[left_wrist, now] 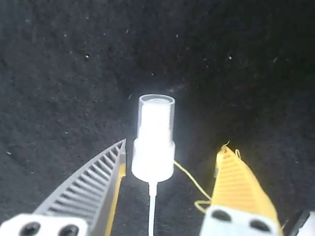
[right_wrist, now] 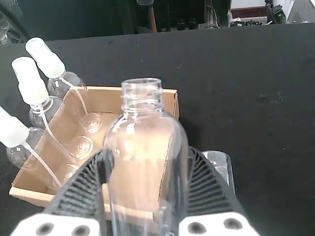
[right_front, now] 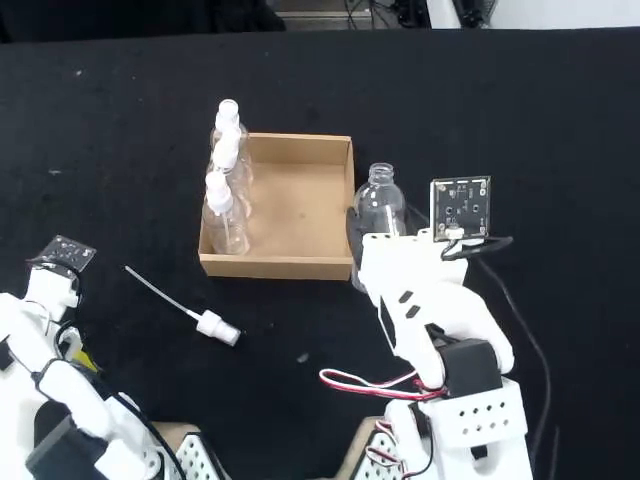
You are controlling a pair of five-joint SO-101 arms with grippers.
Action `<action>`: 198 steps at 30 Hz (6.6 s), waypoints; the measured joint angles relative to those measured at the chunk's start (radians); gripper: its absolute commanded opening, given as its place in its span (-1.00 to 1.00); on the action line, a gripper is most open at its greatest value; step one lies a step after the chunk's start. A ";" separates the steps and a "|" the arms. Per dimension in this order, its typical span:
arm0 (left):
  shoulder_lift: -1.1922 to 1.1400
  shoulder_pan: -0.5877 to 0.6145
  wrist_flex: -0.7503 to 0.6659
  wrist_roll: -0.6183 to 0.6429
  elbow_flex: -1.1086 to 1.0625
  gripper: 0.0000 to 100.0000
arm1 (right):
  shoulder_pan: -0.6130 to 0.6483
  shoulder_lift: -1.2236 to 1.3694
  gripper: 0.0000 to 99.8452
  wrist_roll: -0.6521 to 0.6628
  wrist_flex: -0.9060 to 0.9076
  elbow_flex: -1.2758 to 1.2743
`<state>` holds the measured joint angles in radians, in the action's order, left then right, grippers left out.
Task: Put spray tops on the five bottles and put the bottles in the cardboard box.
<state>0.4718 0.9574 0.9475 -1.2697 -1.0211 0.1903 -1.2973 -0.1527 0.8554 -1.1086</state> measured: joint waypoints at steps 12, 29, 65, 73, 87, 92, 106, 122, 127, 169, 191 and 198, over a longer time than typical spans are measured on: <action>-0.077 0.008 -0.021 -0.002 0.009 -0.91 | 0.000 0.000 -0.98 0.000 0.000 -0.015; 0.207 0.017 0.166 -0.002 0.012 -0.94 | 0.000 0.000 -0.98 0.000 0.000 -0.015; 0.336 -0.927 0.198 1.154 0.957 -0.94 | 0.186 -0.293 -0.98 0.000 -0.097 -0.192; 0.336 -1.200 -0.155 1.154 0.931 -0.94 | 0.186 -0.442 -0.98 0.000 -0.097 -0.250; 0.341 -1.442 -0.362 1.154 0.879 -0.94 | 0.187 -0.448 -0.98 -0.002 -0.101 -0.250; 0.341 -1.448 -0.497 1.154 0.746 -0.94 | 0.187 -0.448 -0.98 -0.002 -0.101 -0.250; 0.345 -1.447 -0.666 1.154 0.631 -0.94 | 0.187 -0.457 -0.98 -0.002 -0.190 -0.313; 0.551 -1.539 -0.666 1.157 0.528 -0.94 | 0.187 -0.457 -0.98 -0.002 -0.193 -0.313; 0.483 -1.537 -0.666 1.157 0.528 -0.94 | 0.187 -0.457 -0.98 -0.002 -0.193 -0.313; 0.018 -1.467 0.066 1.206 1.180 -0.76 | 0.187 -0.457 -0.98 -0.002 -0.193 -0.313; 0.006 -1.287 -0.044 1.152 1.148 -0.94 | 0.187 -0.457 -0.98 -0.002 -0.193 -0.313; -0.031 -1.382 0.058 1.053 1.151 -0.94 | 0.187 -0.457 -0.98 -0.002 -0.193 -0.313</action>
<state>0.4411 -0.4250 1.0058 -0.2171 0.1297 0.3775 -1.7545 -0.1542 0.6621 -1.4216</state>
